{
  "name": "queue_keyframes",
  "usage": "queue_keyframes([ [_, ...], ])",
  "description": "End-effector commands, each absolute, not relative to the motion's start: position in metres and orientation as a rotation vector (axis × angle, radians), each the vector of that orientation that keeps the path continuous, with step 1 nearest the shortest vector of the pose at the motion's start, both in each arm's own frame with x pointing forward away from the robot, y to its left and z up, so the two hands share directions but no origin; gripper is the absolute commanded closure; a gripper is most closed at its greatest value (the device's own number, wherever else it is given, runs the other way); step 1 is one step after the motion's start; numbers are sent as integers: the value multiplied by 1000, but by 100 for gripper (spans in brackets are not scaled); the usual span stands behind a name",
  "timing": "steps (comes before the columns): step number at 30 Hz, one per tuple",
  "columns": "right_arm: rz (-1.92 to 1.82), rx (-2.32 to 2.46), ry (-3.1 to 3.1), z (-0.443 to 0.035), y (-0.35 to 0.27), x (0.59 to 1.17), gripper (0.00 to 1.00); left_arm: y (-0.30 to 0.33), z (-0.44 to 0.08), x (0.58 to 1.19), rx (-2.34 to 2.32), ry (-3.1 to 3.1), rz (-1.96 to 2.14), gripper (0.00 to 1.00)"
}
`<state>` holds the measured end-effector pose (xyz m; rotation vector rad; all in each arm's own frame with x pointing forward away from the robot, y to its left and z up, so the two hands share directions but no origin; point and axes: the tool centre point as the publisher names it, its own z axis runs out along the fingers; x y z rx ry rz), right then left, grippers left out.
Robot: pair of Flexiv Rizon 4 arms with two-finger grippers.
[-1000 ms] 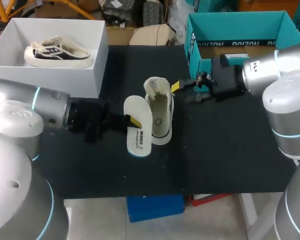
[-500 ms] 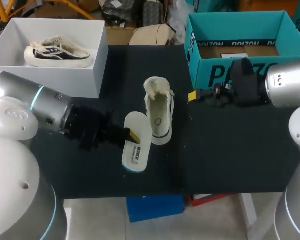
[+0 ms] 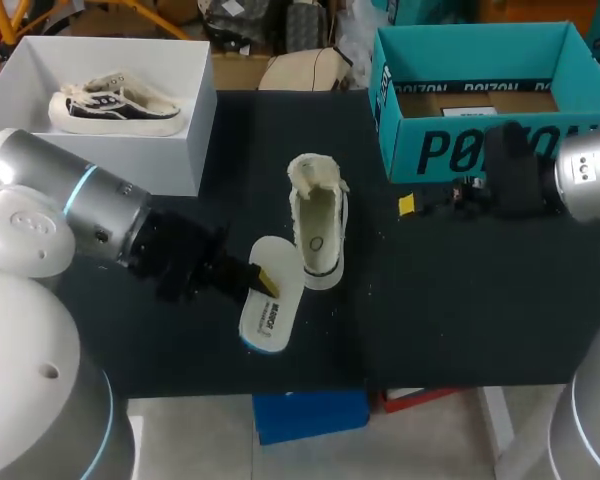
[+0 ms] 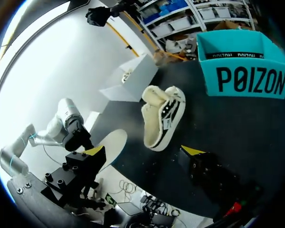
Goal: Take the shoe out of the shoebox, open the shoe tongue, remove and reinsert the insole, then place the shoe into the shoebox
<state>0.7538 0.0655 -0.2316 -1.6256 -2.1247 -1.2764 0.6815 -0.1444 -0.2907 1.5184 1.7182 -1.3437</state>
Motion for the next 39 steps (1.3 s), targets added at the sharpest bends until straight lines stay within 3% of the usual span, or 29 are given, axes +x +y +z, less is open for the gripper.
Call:
queue_keyframes([
  [1,-1272,-1702,-2129,-229,53,729,0,-144,-292,682,1525,1722,-1346,100],
  [20,-1267,-1766,-2123,-228,34,712,0,-148,-300,688,1630,1800,-1400,100],
  [39,-1267,-1766,-2123,-228,34,712,0,-176,-320,734,1812,1804,-1478,100],
])
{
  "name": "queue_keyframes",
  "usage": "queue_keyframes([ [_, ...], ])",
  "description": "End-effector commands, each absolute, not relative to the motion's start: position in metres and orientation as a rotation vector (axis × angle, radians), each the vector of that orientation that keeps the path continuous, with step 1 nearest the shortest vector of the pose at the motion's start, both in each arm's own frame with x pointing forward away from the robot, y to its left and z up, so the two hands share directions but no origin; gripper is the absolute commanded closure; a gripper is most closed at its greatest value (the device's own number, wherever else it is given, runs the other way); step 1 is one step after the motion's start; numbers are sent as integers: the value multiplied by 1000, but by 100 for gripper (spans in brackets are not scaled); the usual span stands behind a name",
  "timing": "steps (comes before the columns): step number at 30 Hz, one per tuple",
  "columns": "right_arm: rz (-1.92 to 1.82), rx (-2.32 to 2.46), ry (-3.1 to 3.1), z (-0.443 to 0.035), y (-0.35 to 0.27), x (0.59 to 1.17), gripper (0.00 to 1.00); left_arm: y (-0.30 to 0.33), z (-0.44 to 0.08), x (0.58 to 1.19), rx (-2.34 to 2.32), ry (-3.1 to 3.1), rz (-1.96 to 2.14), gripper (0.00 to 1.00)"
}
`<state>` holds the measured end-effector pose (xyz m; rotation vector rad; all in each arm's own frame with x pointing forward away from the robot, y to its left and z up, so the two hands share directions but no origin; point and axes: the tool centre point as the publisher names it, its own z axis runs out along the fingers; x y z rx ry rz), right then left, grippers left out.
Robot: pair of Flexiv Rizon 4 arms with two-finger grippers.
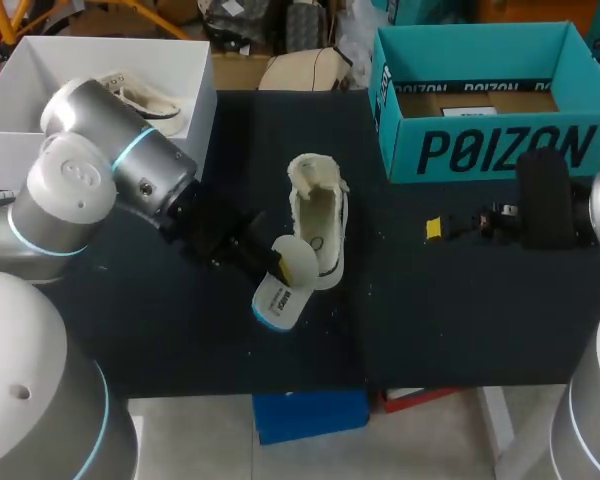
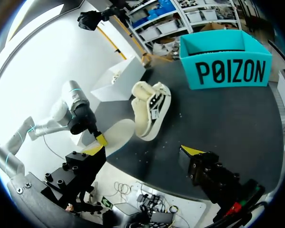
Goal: Take the shoe out of the shoebox, open the shoe tongue, remove and reinsert the insole, then place the shoe into the shoebox
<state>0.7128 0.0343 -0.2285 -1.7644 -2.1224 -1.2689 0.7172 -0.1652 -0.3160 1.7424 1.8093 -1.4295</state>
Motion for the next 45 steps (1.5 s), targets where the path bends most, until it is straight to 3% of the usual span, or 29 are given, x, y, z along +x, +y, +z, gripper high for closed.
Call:
queue_keyframes([
  [1,-1267,-1766,-2123,-228,34,712,0,-177,-321,736,1823,1809,-1477,100],
  [45,-1267,-1766,-2123,-228,34,712,0,-209,-361,816,1836,1918,-1367,100],
])
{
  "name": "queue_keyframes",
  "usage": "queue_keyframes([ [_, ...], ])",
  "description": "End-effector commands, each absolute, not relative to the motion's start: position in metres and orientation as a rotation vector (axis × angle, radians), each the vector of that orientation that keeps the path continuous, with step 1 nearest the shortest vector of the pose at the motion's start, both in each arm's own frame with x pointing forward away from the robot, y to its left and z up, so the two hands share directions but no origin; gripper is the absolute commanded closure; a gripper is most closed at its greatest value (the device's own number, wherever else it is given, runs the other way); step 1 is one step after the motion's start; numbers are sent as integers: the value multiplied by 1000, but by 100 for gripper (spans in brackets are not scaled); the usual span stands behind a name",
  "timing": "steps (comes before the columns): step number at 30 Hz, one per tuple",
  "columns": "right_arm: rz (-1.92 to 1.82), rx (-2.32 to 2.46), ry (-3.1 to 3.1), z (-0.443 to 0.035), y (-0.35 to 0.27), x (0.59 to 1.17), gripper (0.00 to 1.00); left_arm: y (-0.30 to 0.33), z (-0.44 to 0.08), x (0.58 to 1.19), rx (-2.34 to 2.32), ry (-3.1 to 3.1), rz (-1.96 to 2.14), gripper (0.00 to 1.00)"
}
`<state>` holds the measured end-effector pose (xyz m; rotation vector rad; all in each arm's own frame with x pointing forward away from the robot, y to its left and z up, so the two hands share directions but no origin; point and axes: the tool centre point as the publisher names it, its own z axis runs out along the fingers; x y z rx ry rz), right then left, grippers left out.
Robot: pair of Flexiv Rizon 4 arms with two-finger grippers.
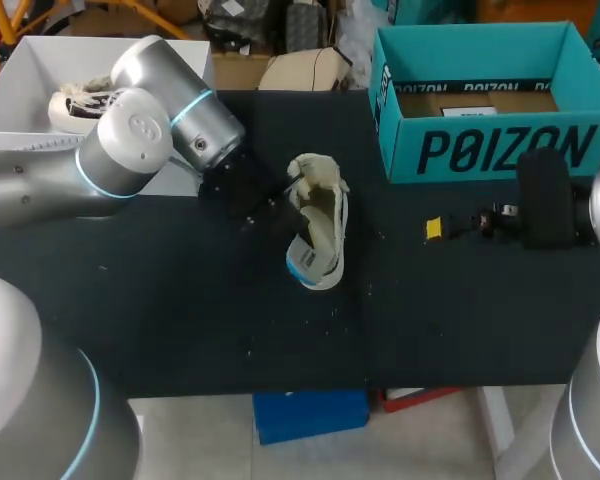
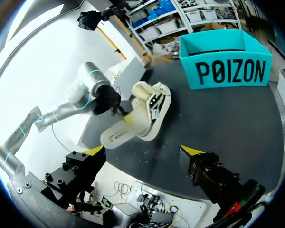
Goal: Take the shoe out of the shoebox, open the shoe tongue, remove and reinsert the insole, then place the shoe into the shoebox
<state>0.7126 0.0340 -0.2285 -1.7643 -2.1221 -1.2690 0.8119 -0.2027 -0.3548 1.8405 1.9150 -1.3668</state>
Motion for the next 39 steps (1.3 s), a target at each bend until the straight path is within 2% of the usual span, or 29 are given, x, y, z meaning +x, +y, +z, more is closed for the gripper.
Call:
queue_keyframes([
  [1,-1267,-1766,-2123,-228,34,712,0,-209,-362,818,1830,1922,-1365,100],
  [17,-1267,-1766,-2123,-228,34,712,0,-210,-374,843,1804,2004,-1195,100],
  [18,-1267,-1766,-2123,-228,34,712,0,-210,-375,845,1805,2004,-1185,93],
  [19,-1267,-1766,-2123,-228,34,712,0,-211,-374,845,1802,2005,-1181,74],
  [20,-1267,-1766,-2123,-228,34,712,0,-211,-374,846,1806,2006,-1171,51],
  [21,-1267,-1766,-2123,-228,34,712,0,-212,-372,846,1804,2002,-1168,19],
  [23,-1267,-1766,-2123,-228,34,712,0,-212,-368,844,1797,1987,-1184,0],
  [27,-1267,-1766,-2123,-228,34,712,0,-210,-360,833,1812,1976,-1183,4],
  [30,-1267,-1766,-2123,-228,34,712,0,-207,-352,822,1826,1966,-1176,18],
  [34,-1267,-1766,-2123,-228,34,712,0,-204,-342,807,1846,1950,-1178,28],
  [38,-1267,-1766,-2123,-228,34,712,0,-205,-334,794,1870,1933,-1185,52],
  [39,-1267,-1766,-2123,-228,34,712,0,-205,-333,790,1878,1930,-1188,54],
])
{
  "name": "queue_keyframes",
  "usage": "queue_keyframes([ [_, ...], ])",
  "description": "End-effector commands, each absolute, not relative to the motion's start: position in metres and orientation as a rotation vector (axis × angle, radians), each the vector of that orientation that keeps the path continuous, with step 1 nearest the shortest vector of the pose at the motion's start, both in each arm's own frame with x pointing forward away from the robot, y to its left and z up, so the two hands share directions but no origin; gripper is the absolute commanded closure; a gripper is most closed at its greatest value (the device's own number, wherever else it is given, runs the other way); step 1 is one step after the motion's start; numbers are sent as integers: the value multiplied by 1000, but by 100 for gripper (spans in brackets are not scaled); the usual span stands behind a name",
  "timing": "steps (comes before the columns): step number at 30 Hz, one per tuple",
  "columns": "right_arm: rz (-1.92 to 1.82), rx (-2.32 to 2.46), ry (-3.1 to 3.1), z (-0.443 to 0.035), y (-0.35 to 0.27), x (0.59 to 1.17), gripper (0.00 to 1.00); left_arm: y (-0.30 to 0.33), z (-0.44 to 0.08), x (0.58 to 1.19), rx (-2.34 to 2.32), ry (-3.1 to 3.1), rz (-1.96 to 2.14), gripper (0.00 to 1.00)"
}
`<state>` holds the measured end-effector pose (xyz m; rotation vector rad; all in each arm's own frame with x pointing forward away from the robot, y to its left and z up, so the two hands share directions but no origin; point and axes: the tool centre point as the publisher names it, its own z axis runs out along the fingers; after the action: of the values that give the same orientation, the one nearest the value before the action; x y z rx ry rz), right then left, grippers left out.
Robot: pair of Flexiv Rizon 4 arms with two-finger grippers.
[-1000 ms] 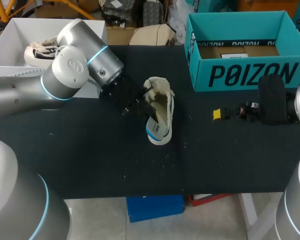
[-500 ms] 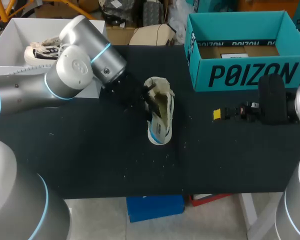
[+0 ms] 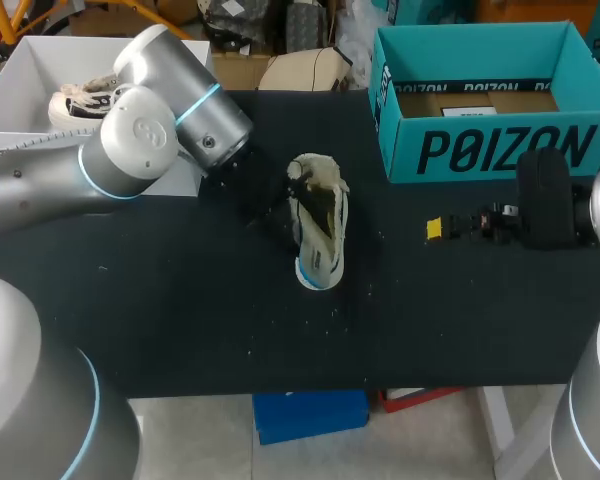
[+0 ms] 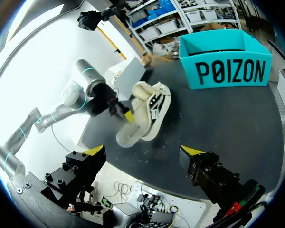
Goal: Take the shoe out of the shoebox, open the shoe tongue, remove and reinsert the insole, then place the shoe into the shoebox
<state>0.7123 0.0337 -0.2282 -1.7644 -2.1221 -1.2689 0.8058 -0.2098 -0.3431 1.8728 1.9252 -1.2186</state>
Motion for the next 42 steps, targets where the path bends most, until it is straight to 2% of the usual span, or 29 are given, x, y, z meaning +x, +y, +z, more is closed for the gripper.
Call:
queue_keyframes([
  [1,-1267,-1766,-2123,-228,34,712,0,-205,-333,787,1887,1930,-1194,57],
  [5,-1267,-1766,-2123,-228,34,712,0,-203,-335,779,1913,1948,-1207,76],
  [6,-1267,-1766,-2123,-228,34,712,0,-202,-337,778,1913,1950,-1210,92],
  [7,-1267,-1766,-2123,-228,34,712,0,-202,-337,777,1912,1952,-1212,100],
  [42,-1267,-1766,-2123,-228,34,712,0,-212,-356,824,1786,1915,-1187,100],
])
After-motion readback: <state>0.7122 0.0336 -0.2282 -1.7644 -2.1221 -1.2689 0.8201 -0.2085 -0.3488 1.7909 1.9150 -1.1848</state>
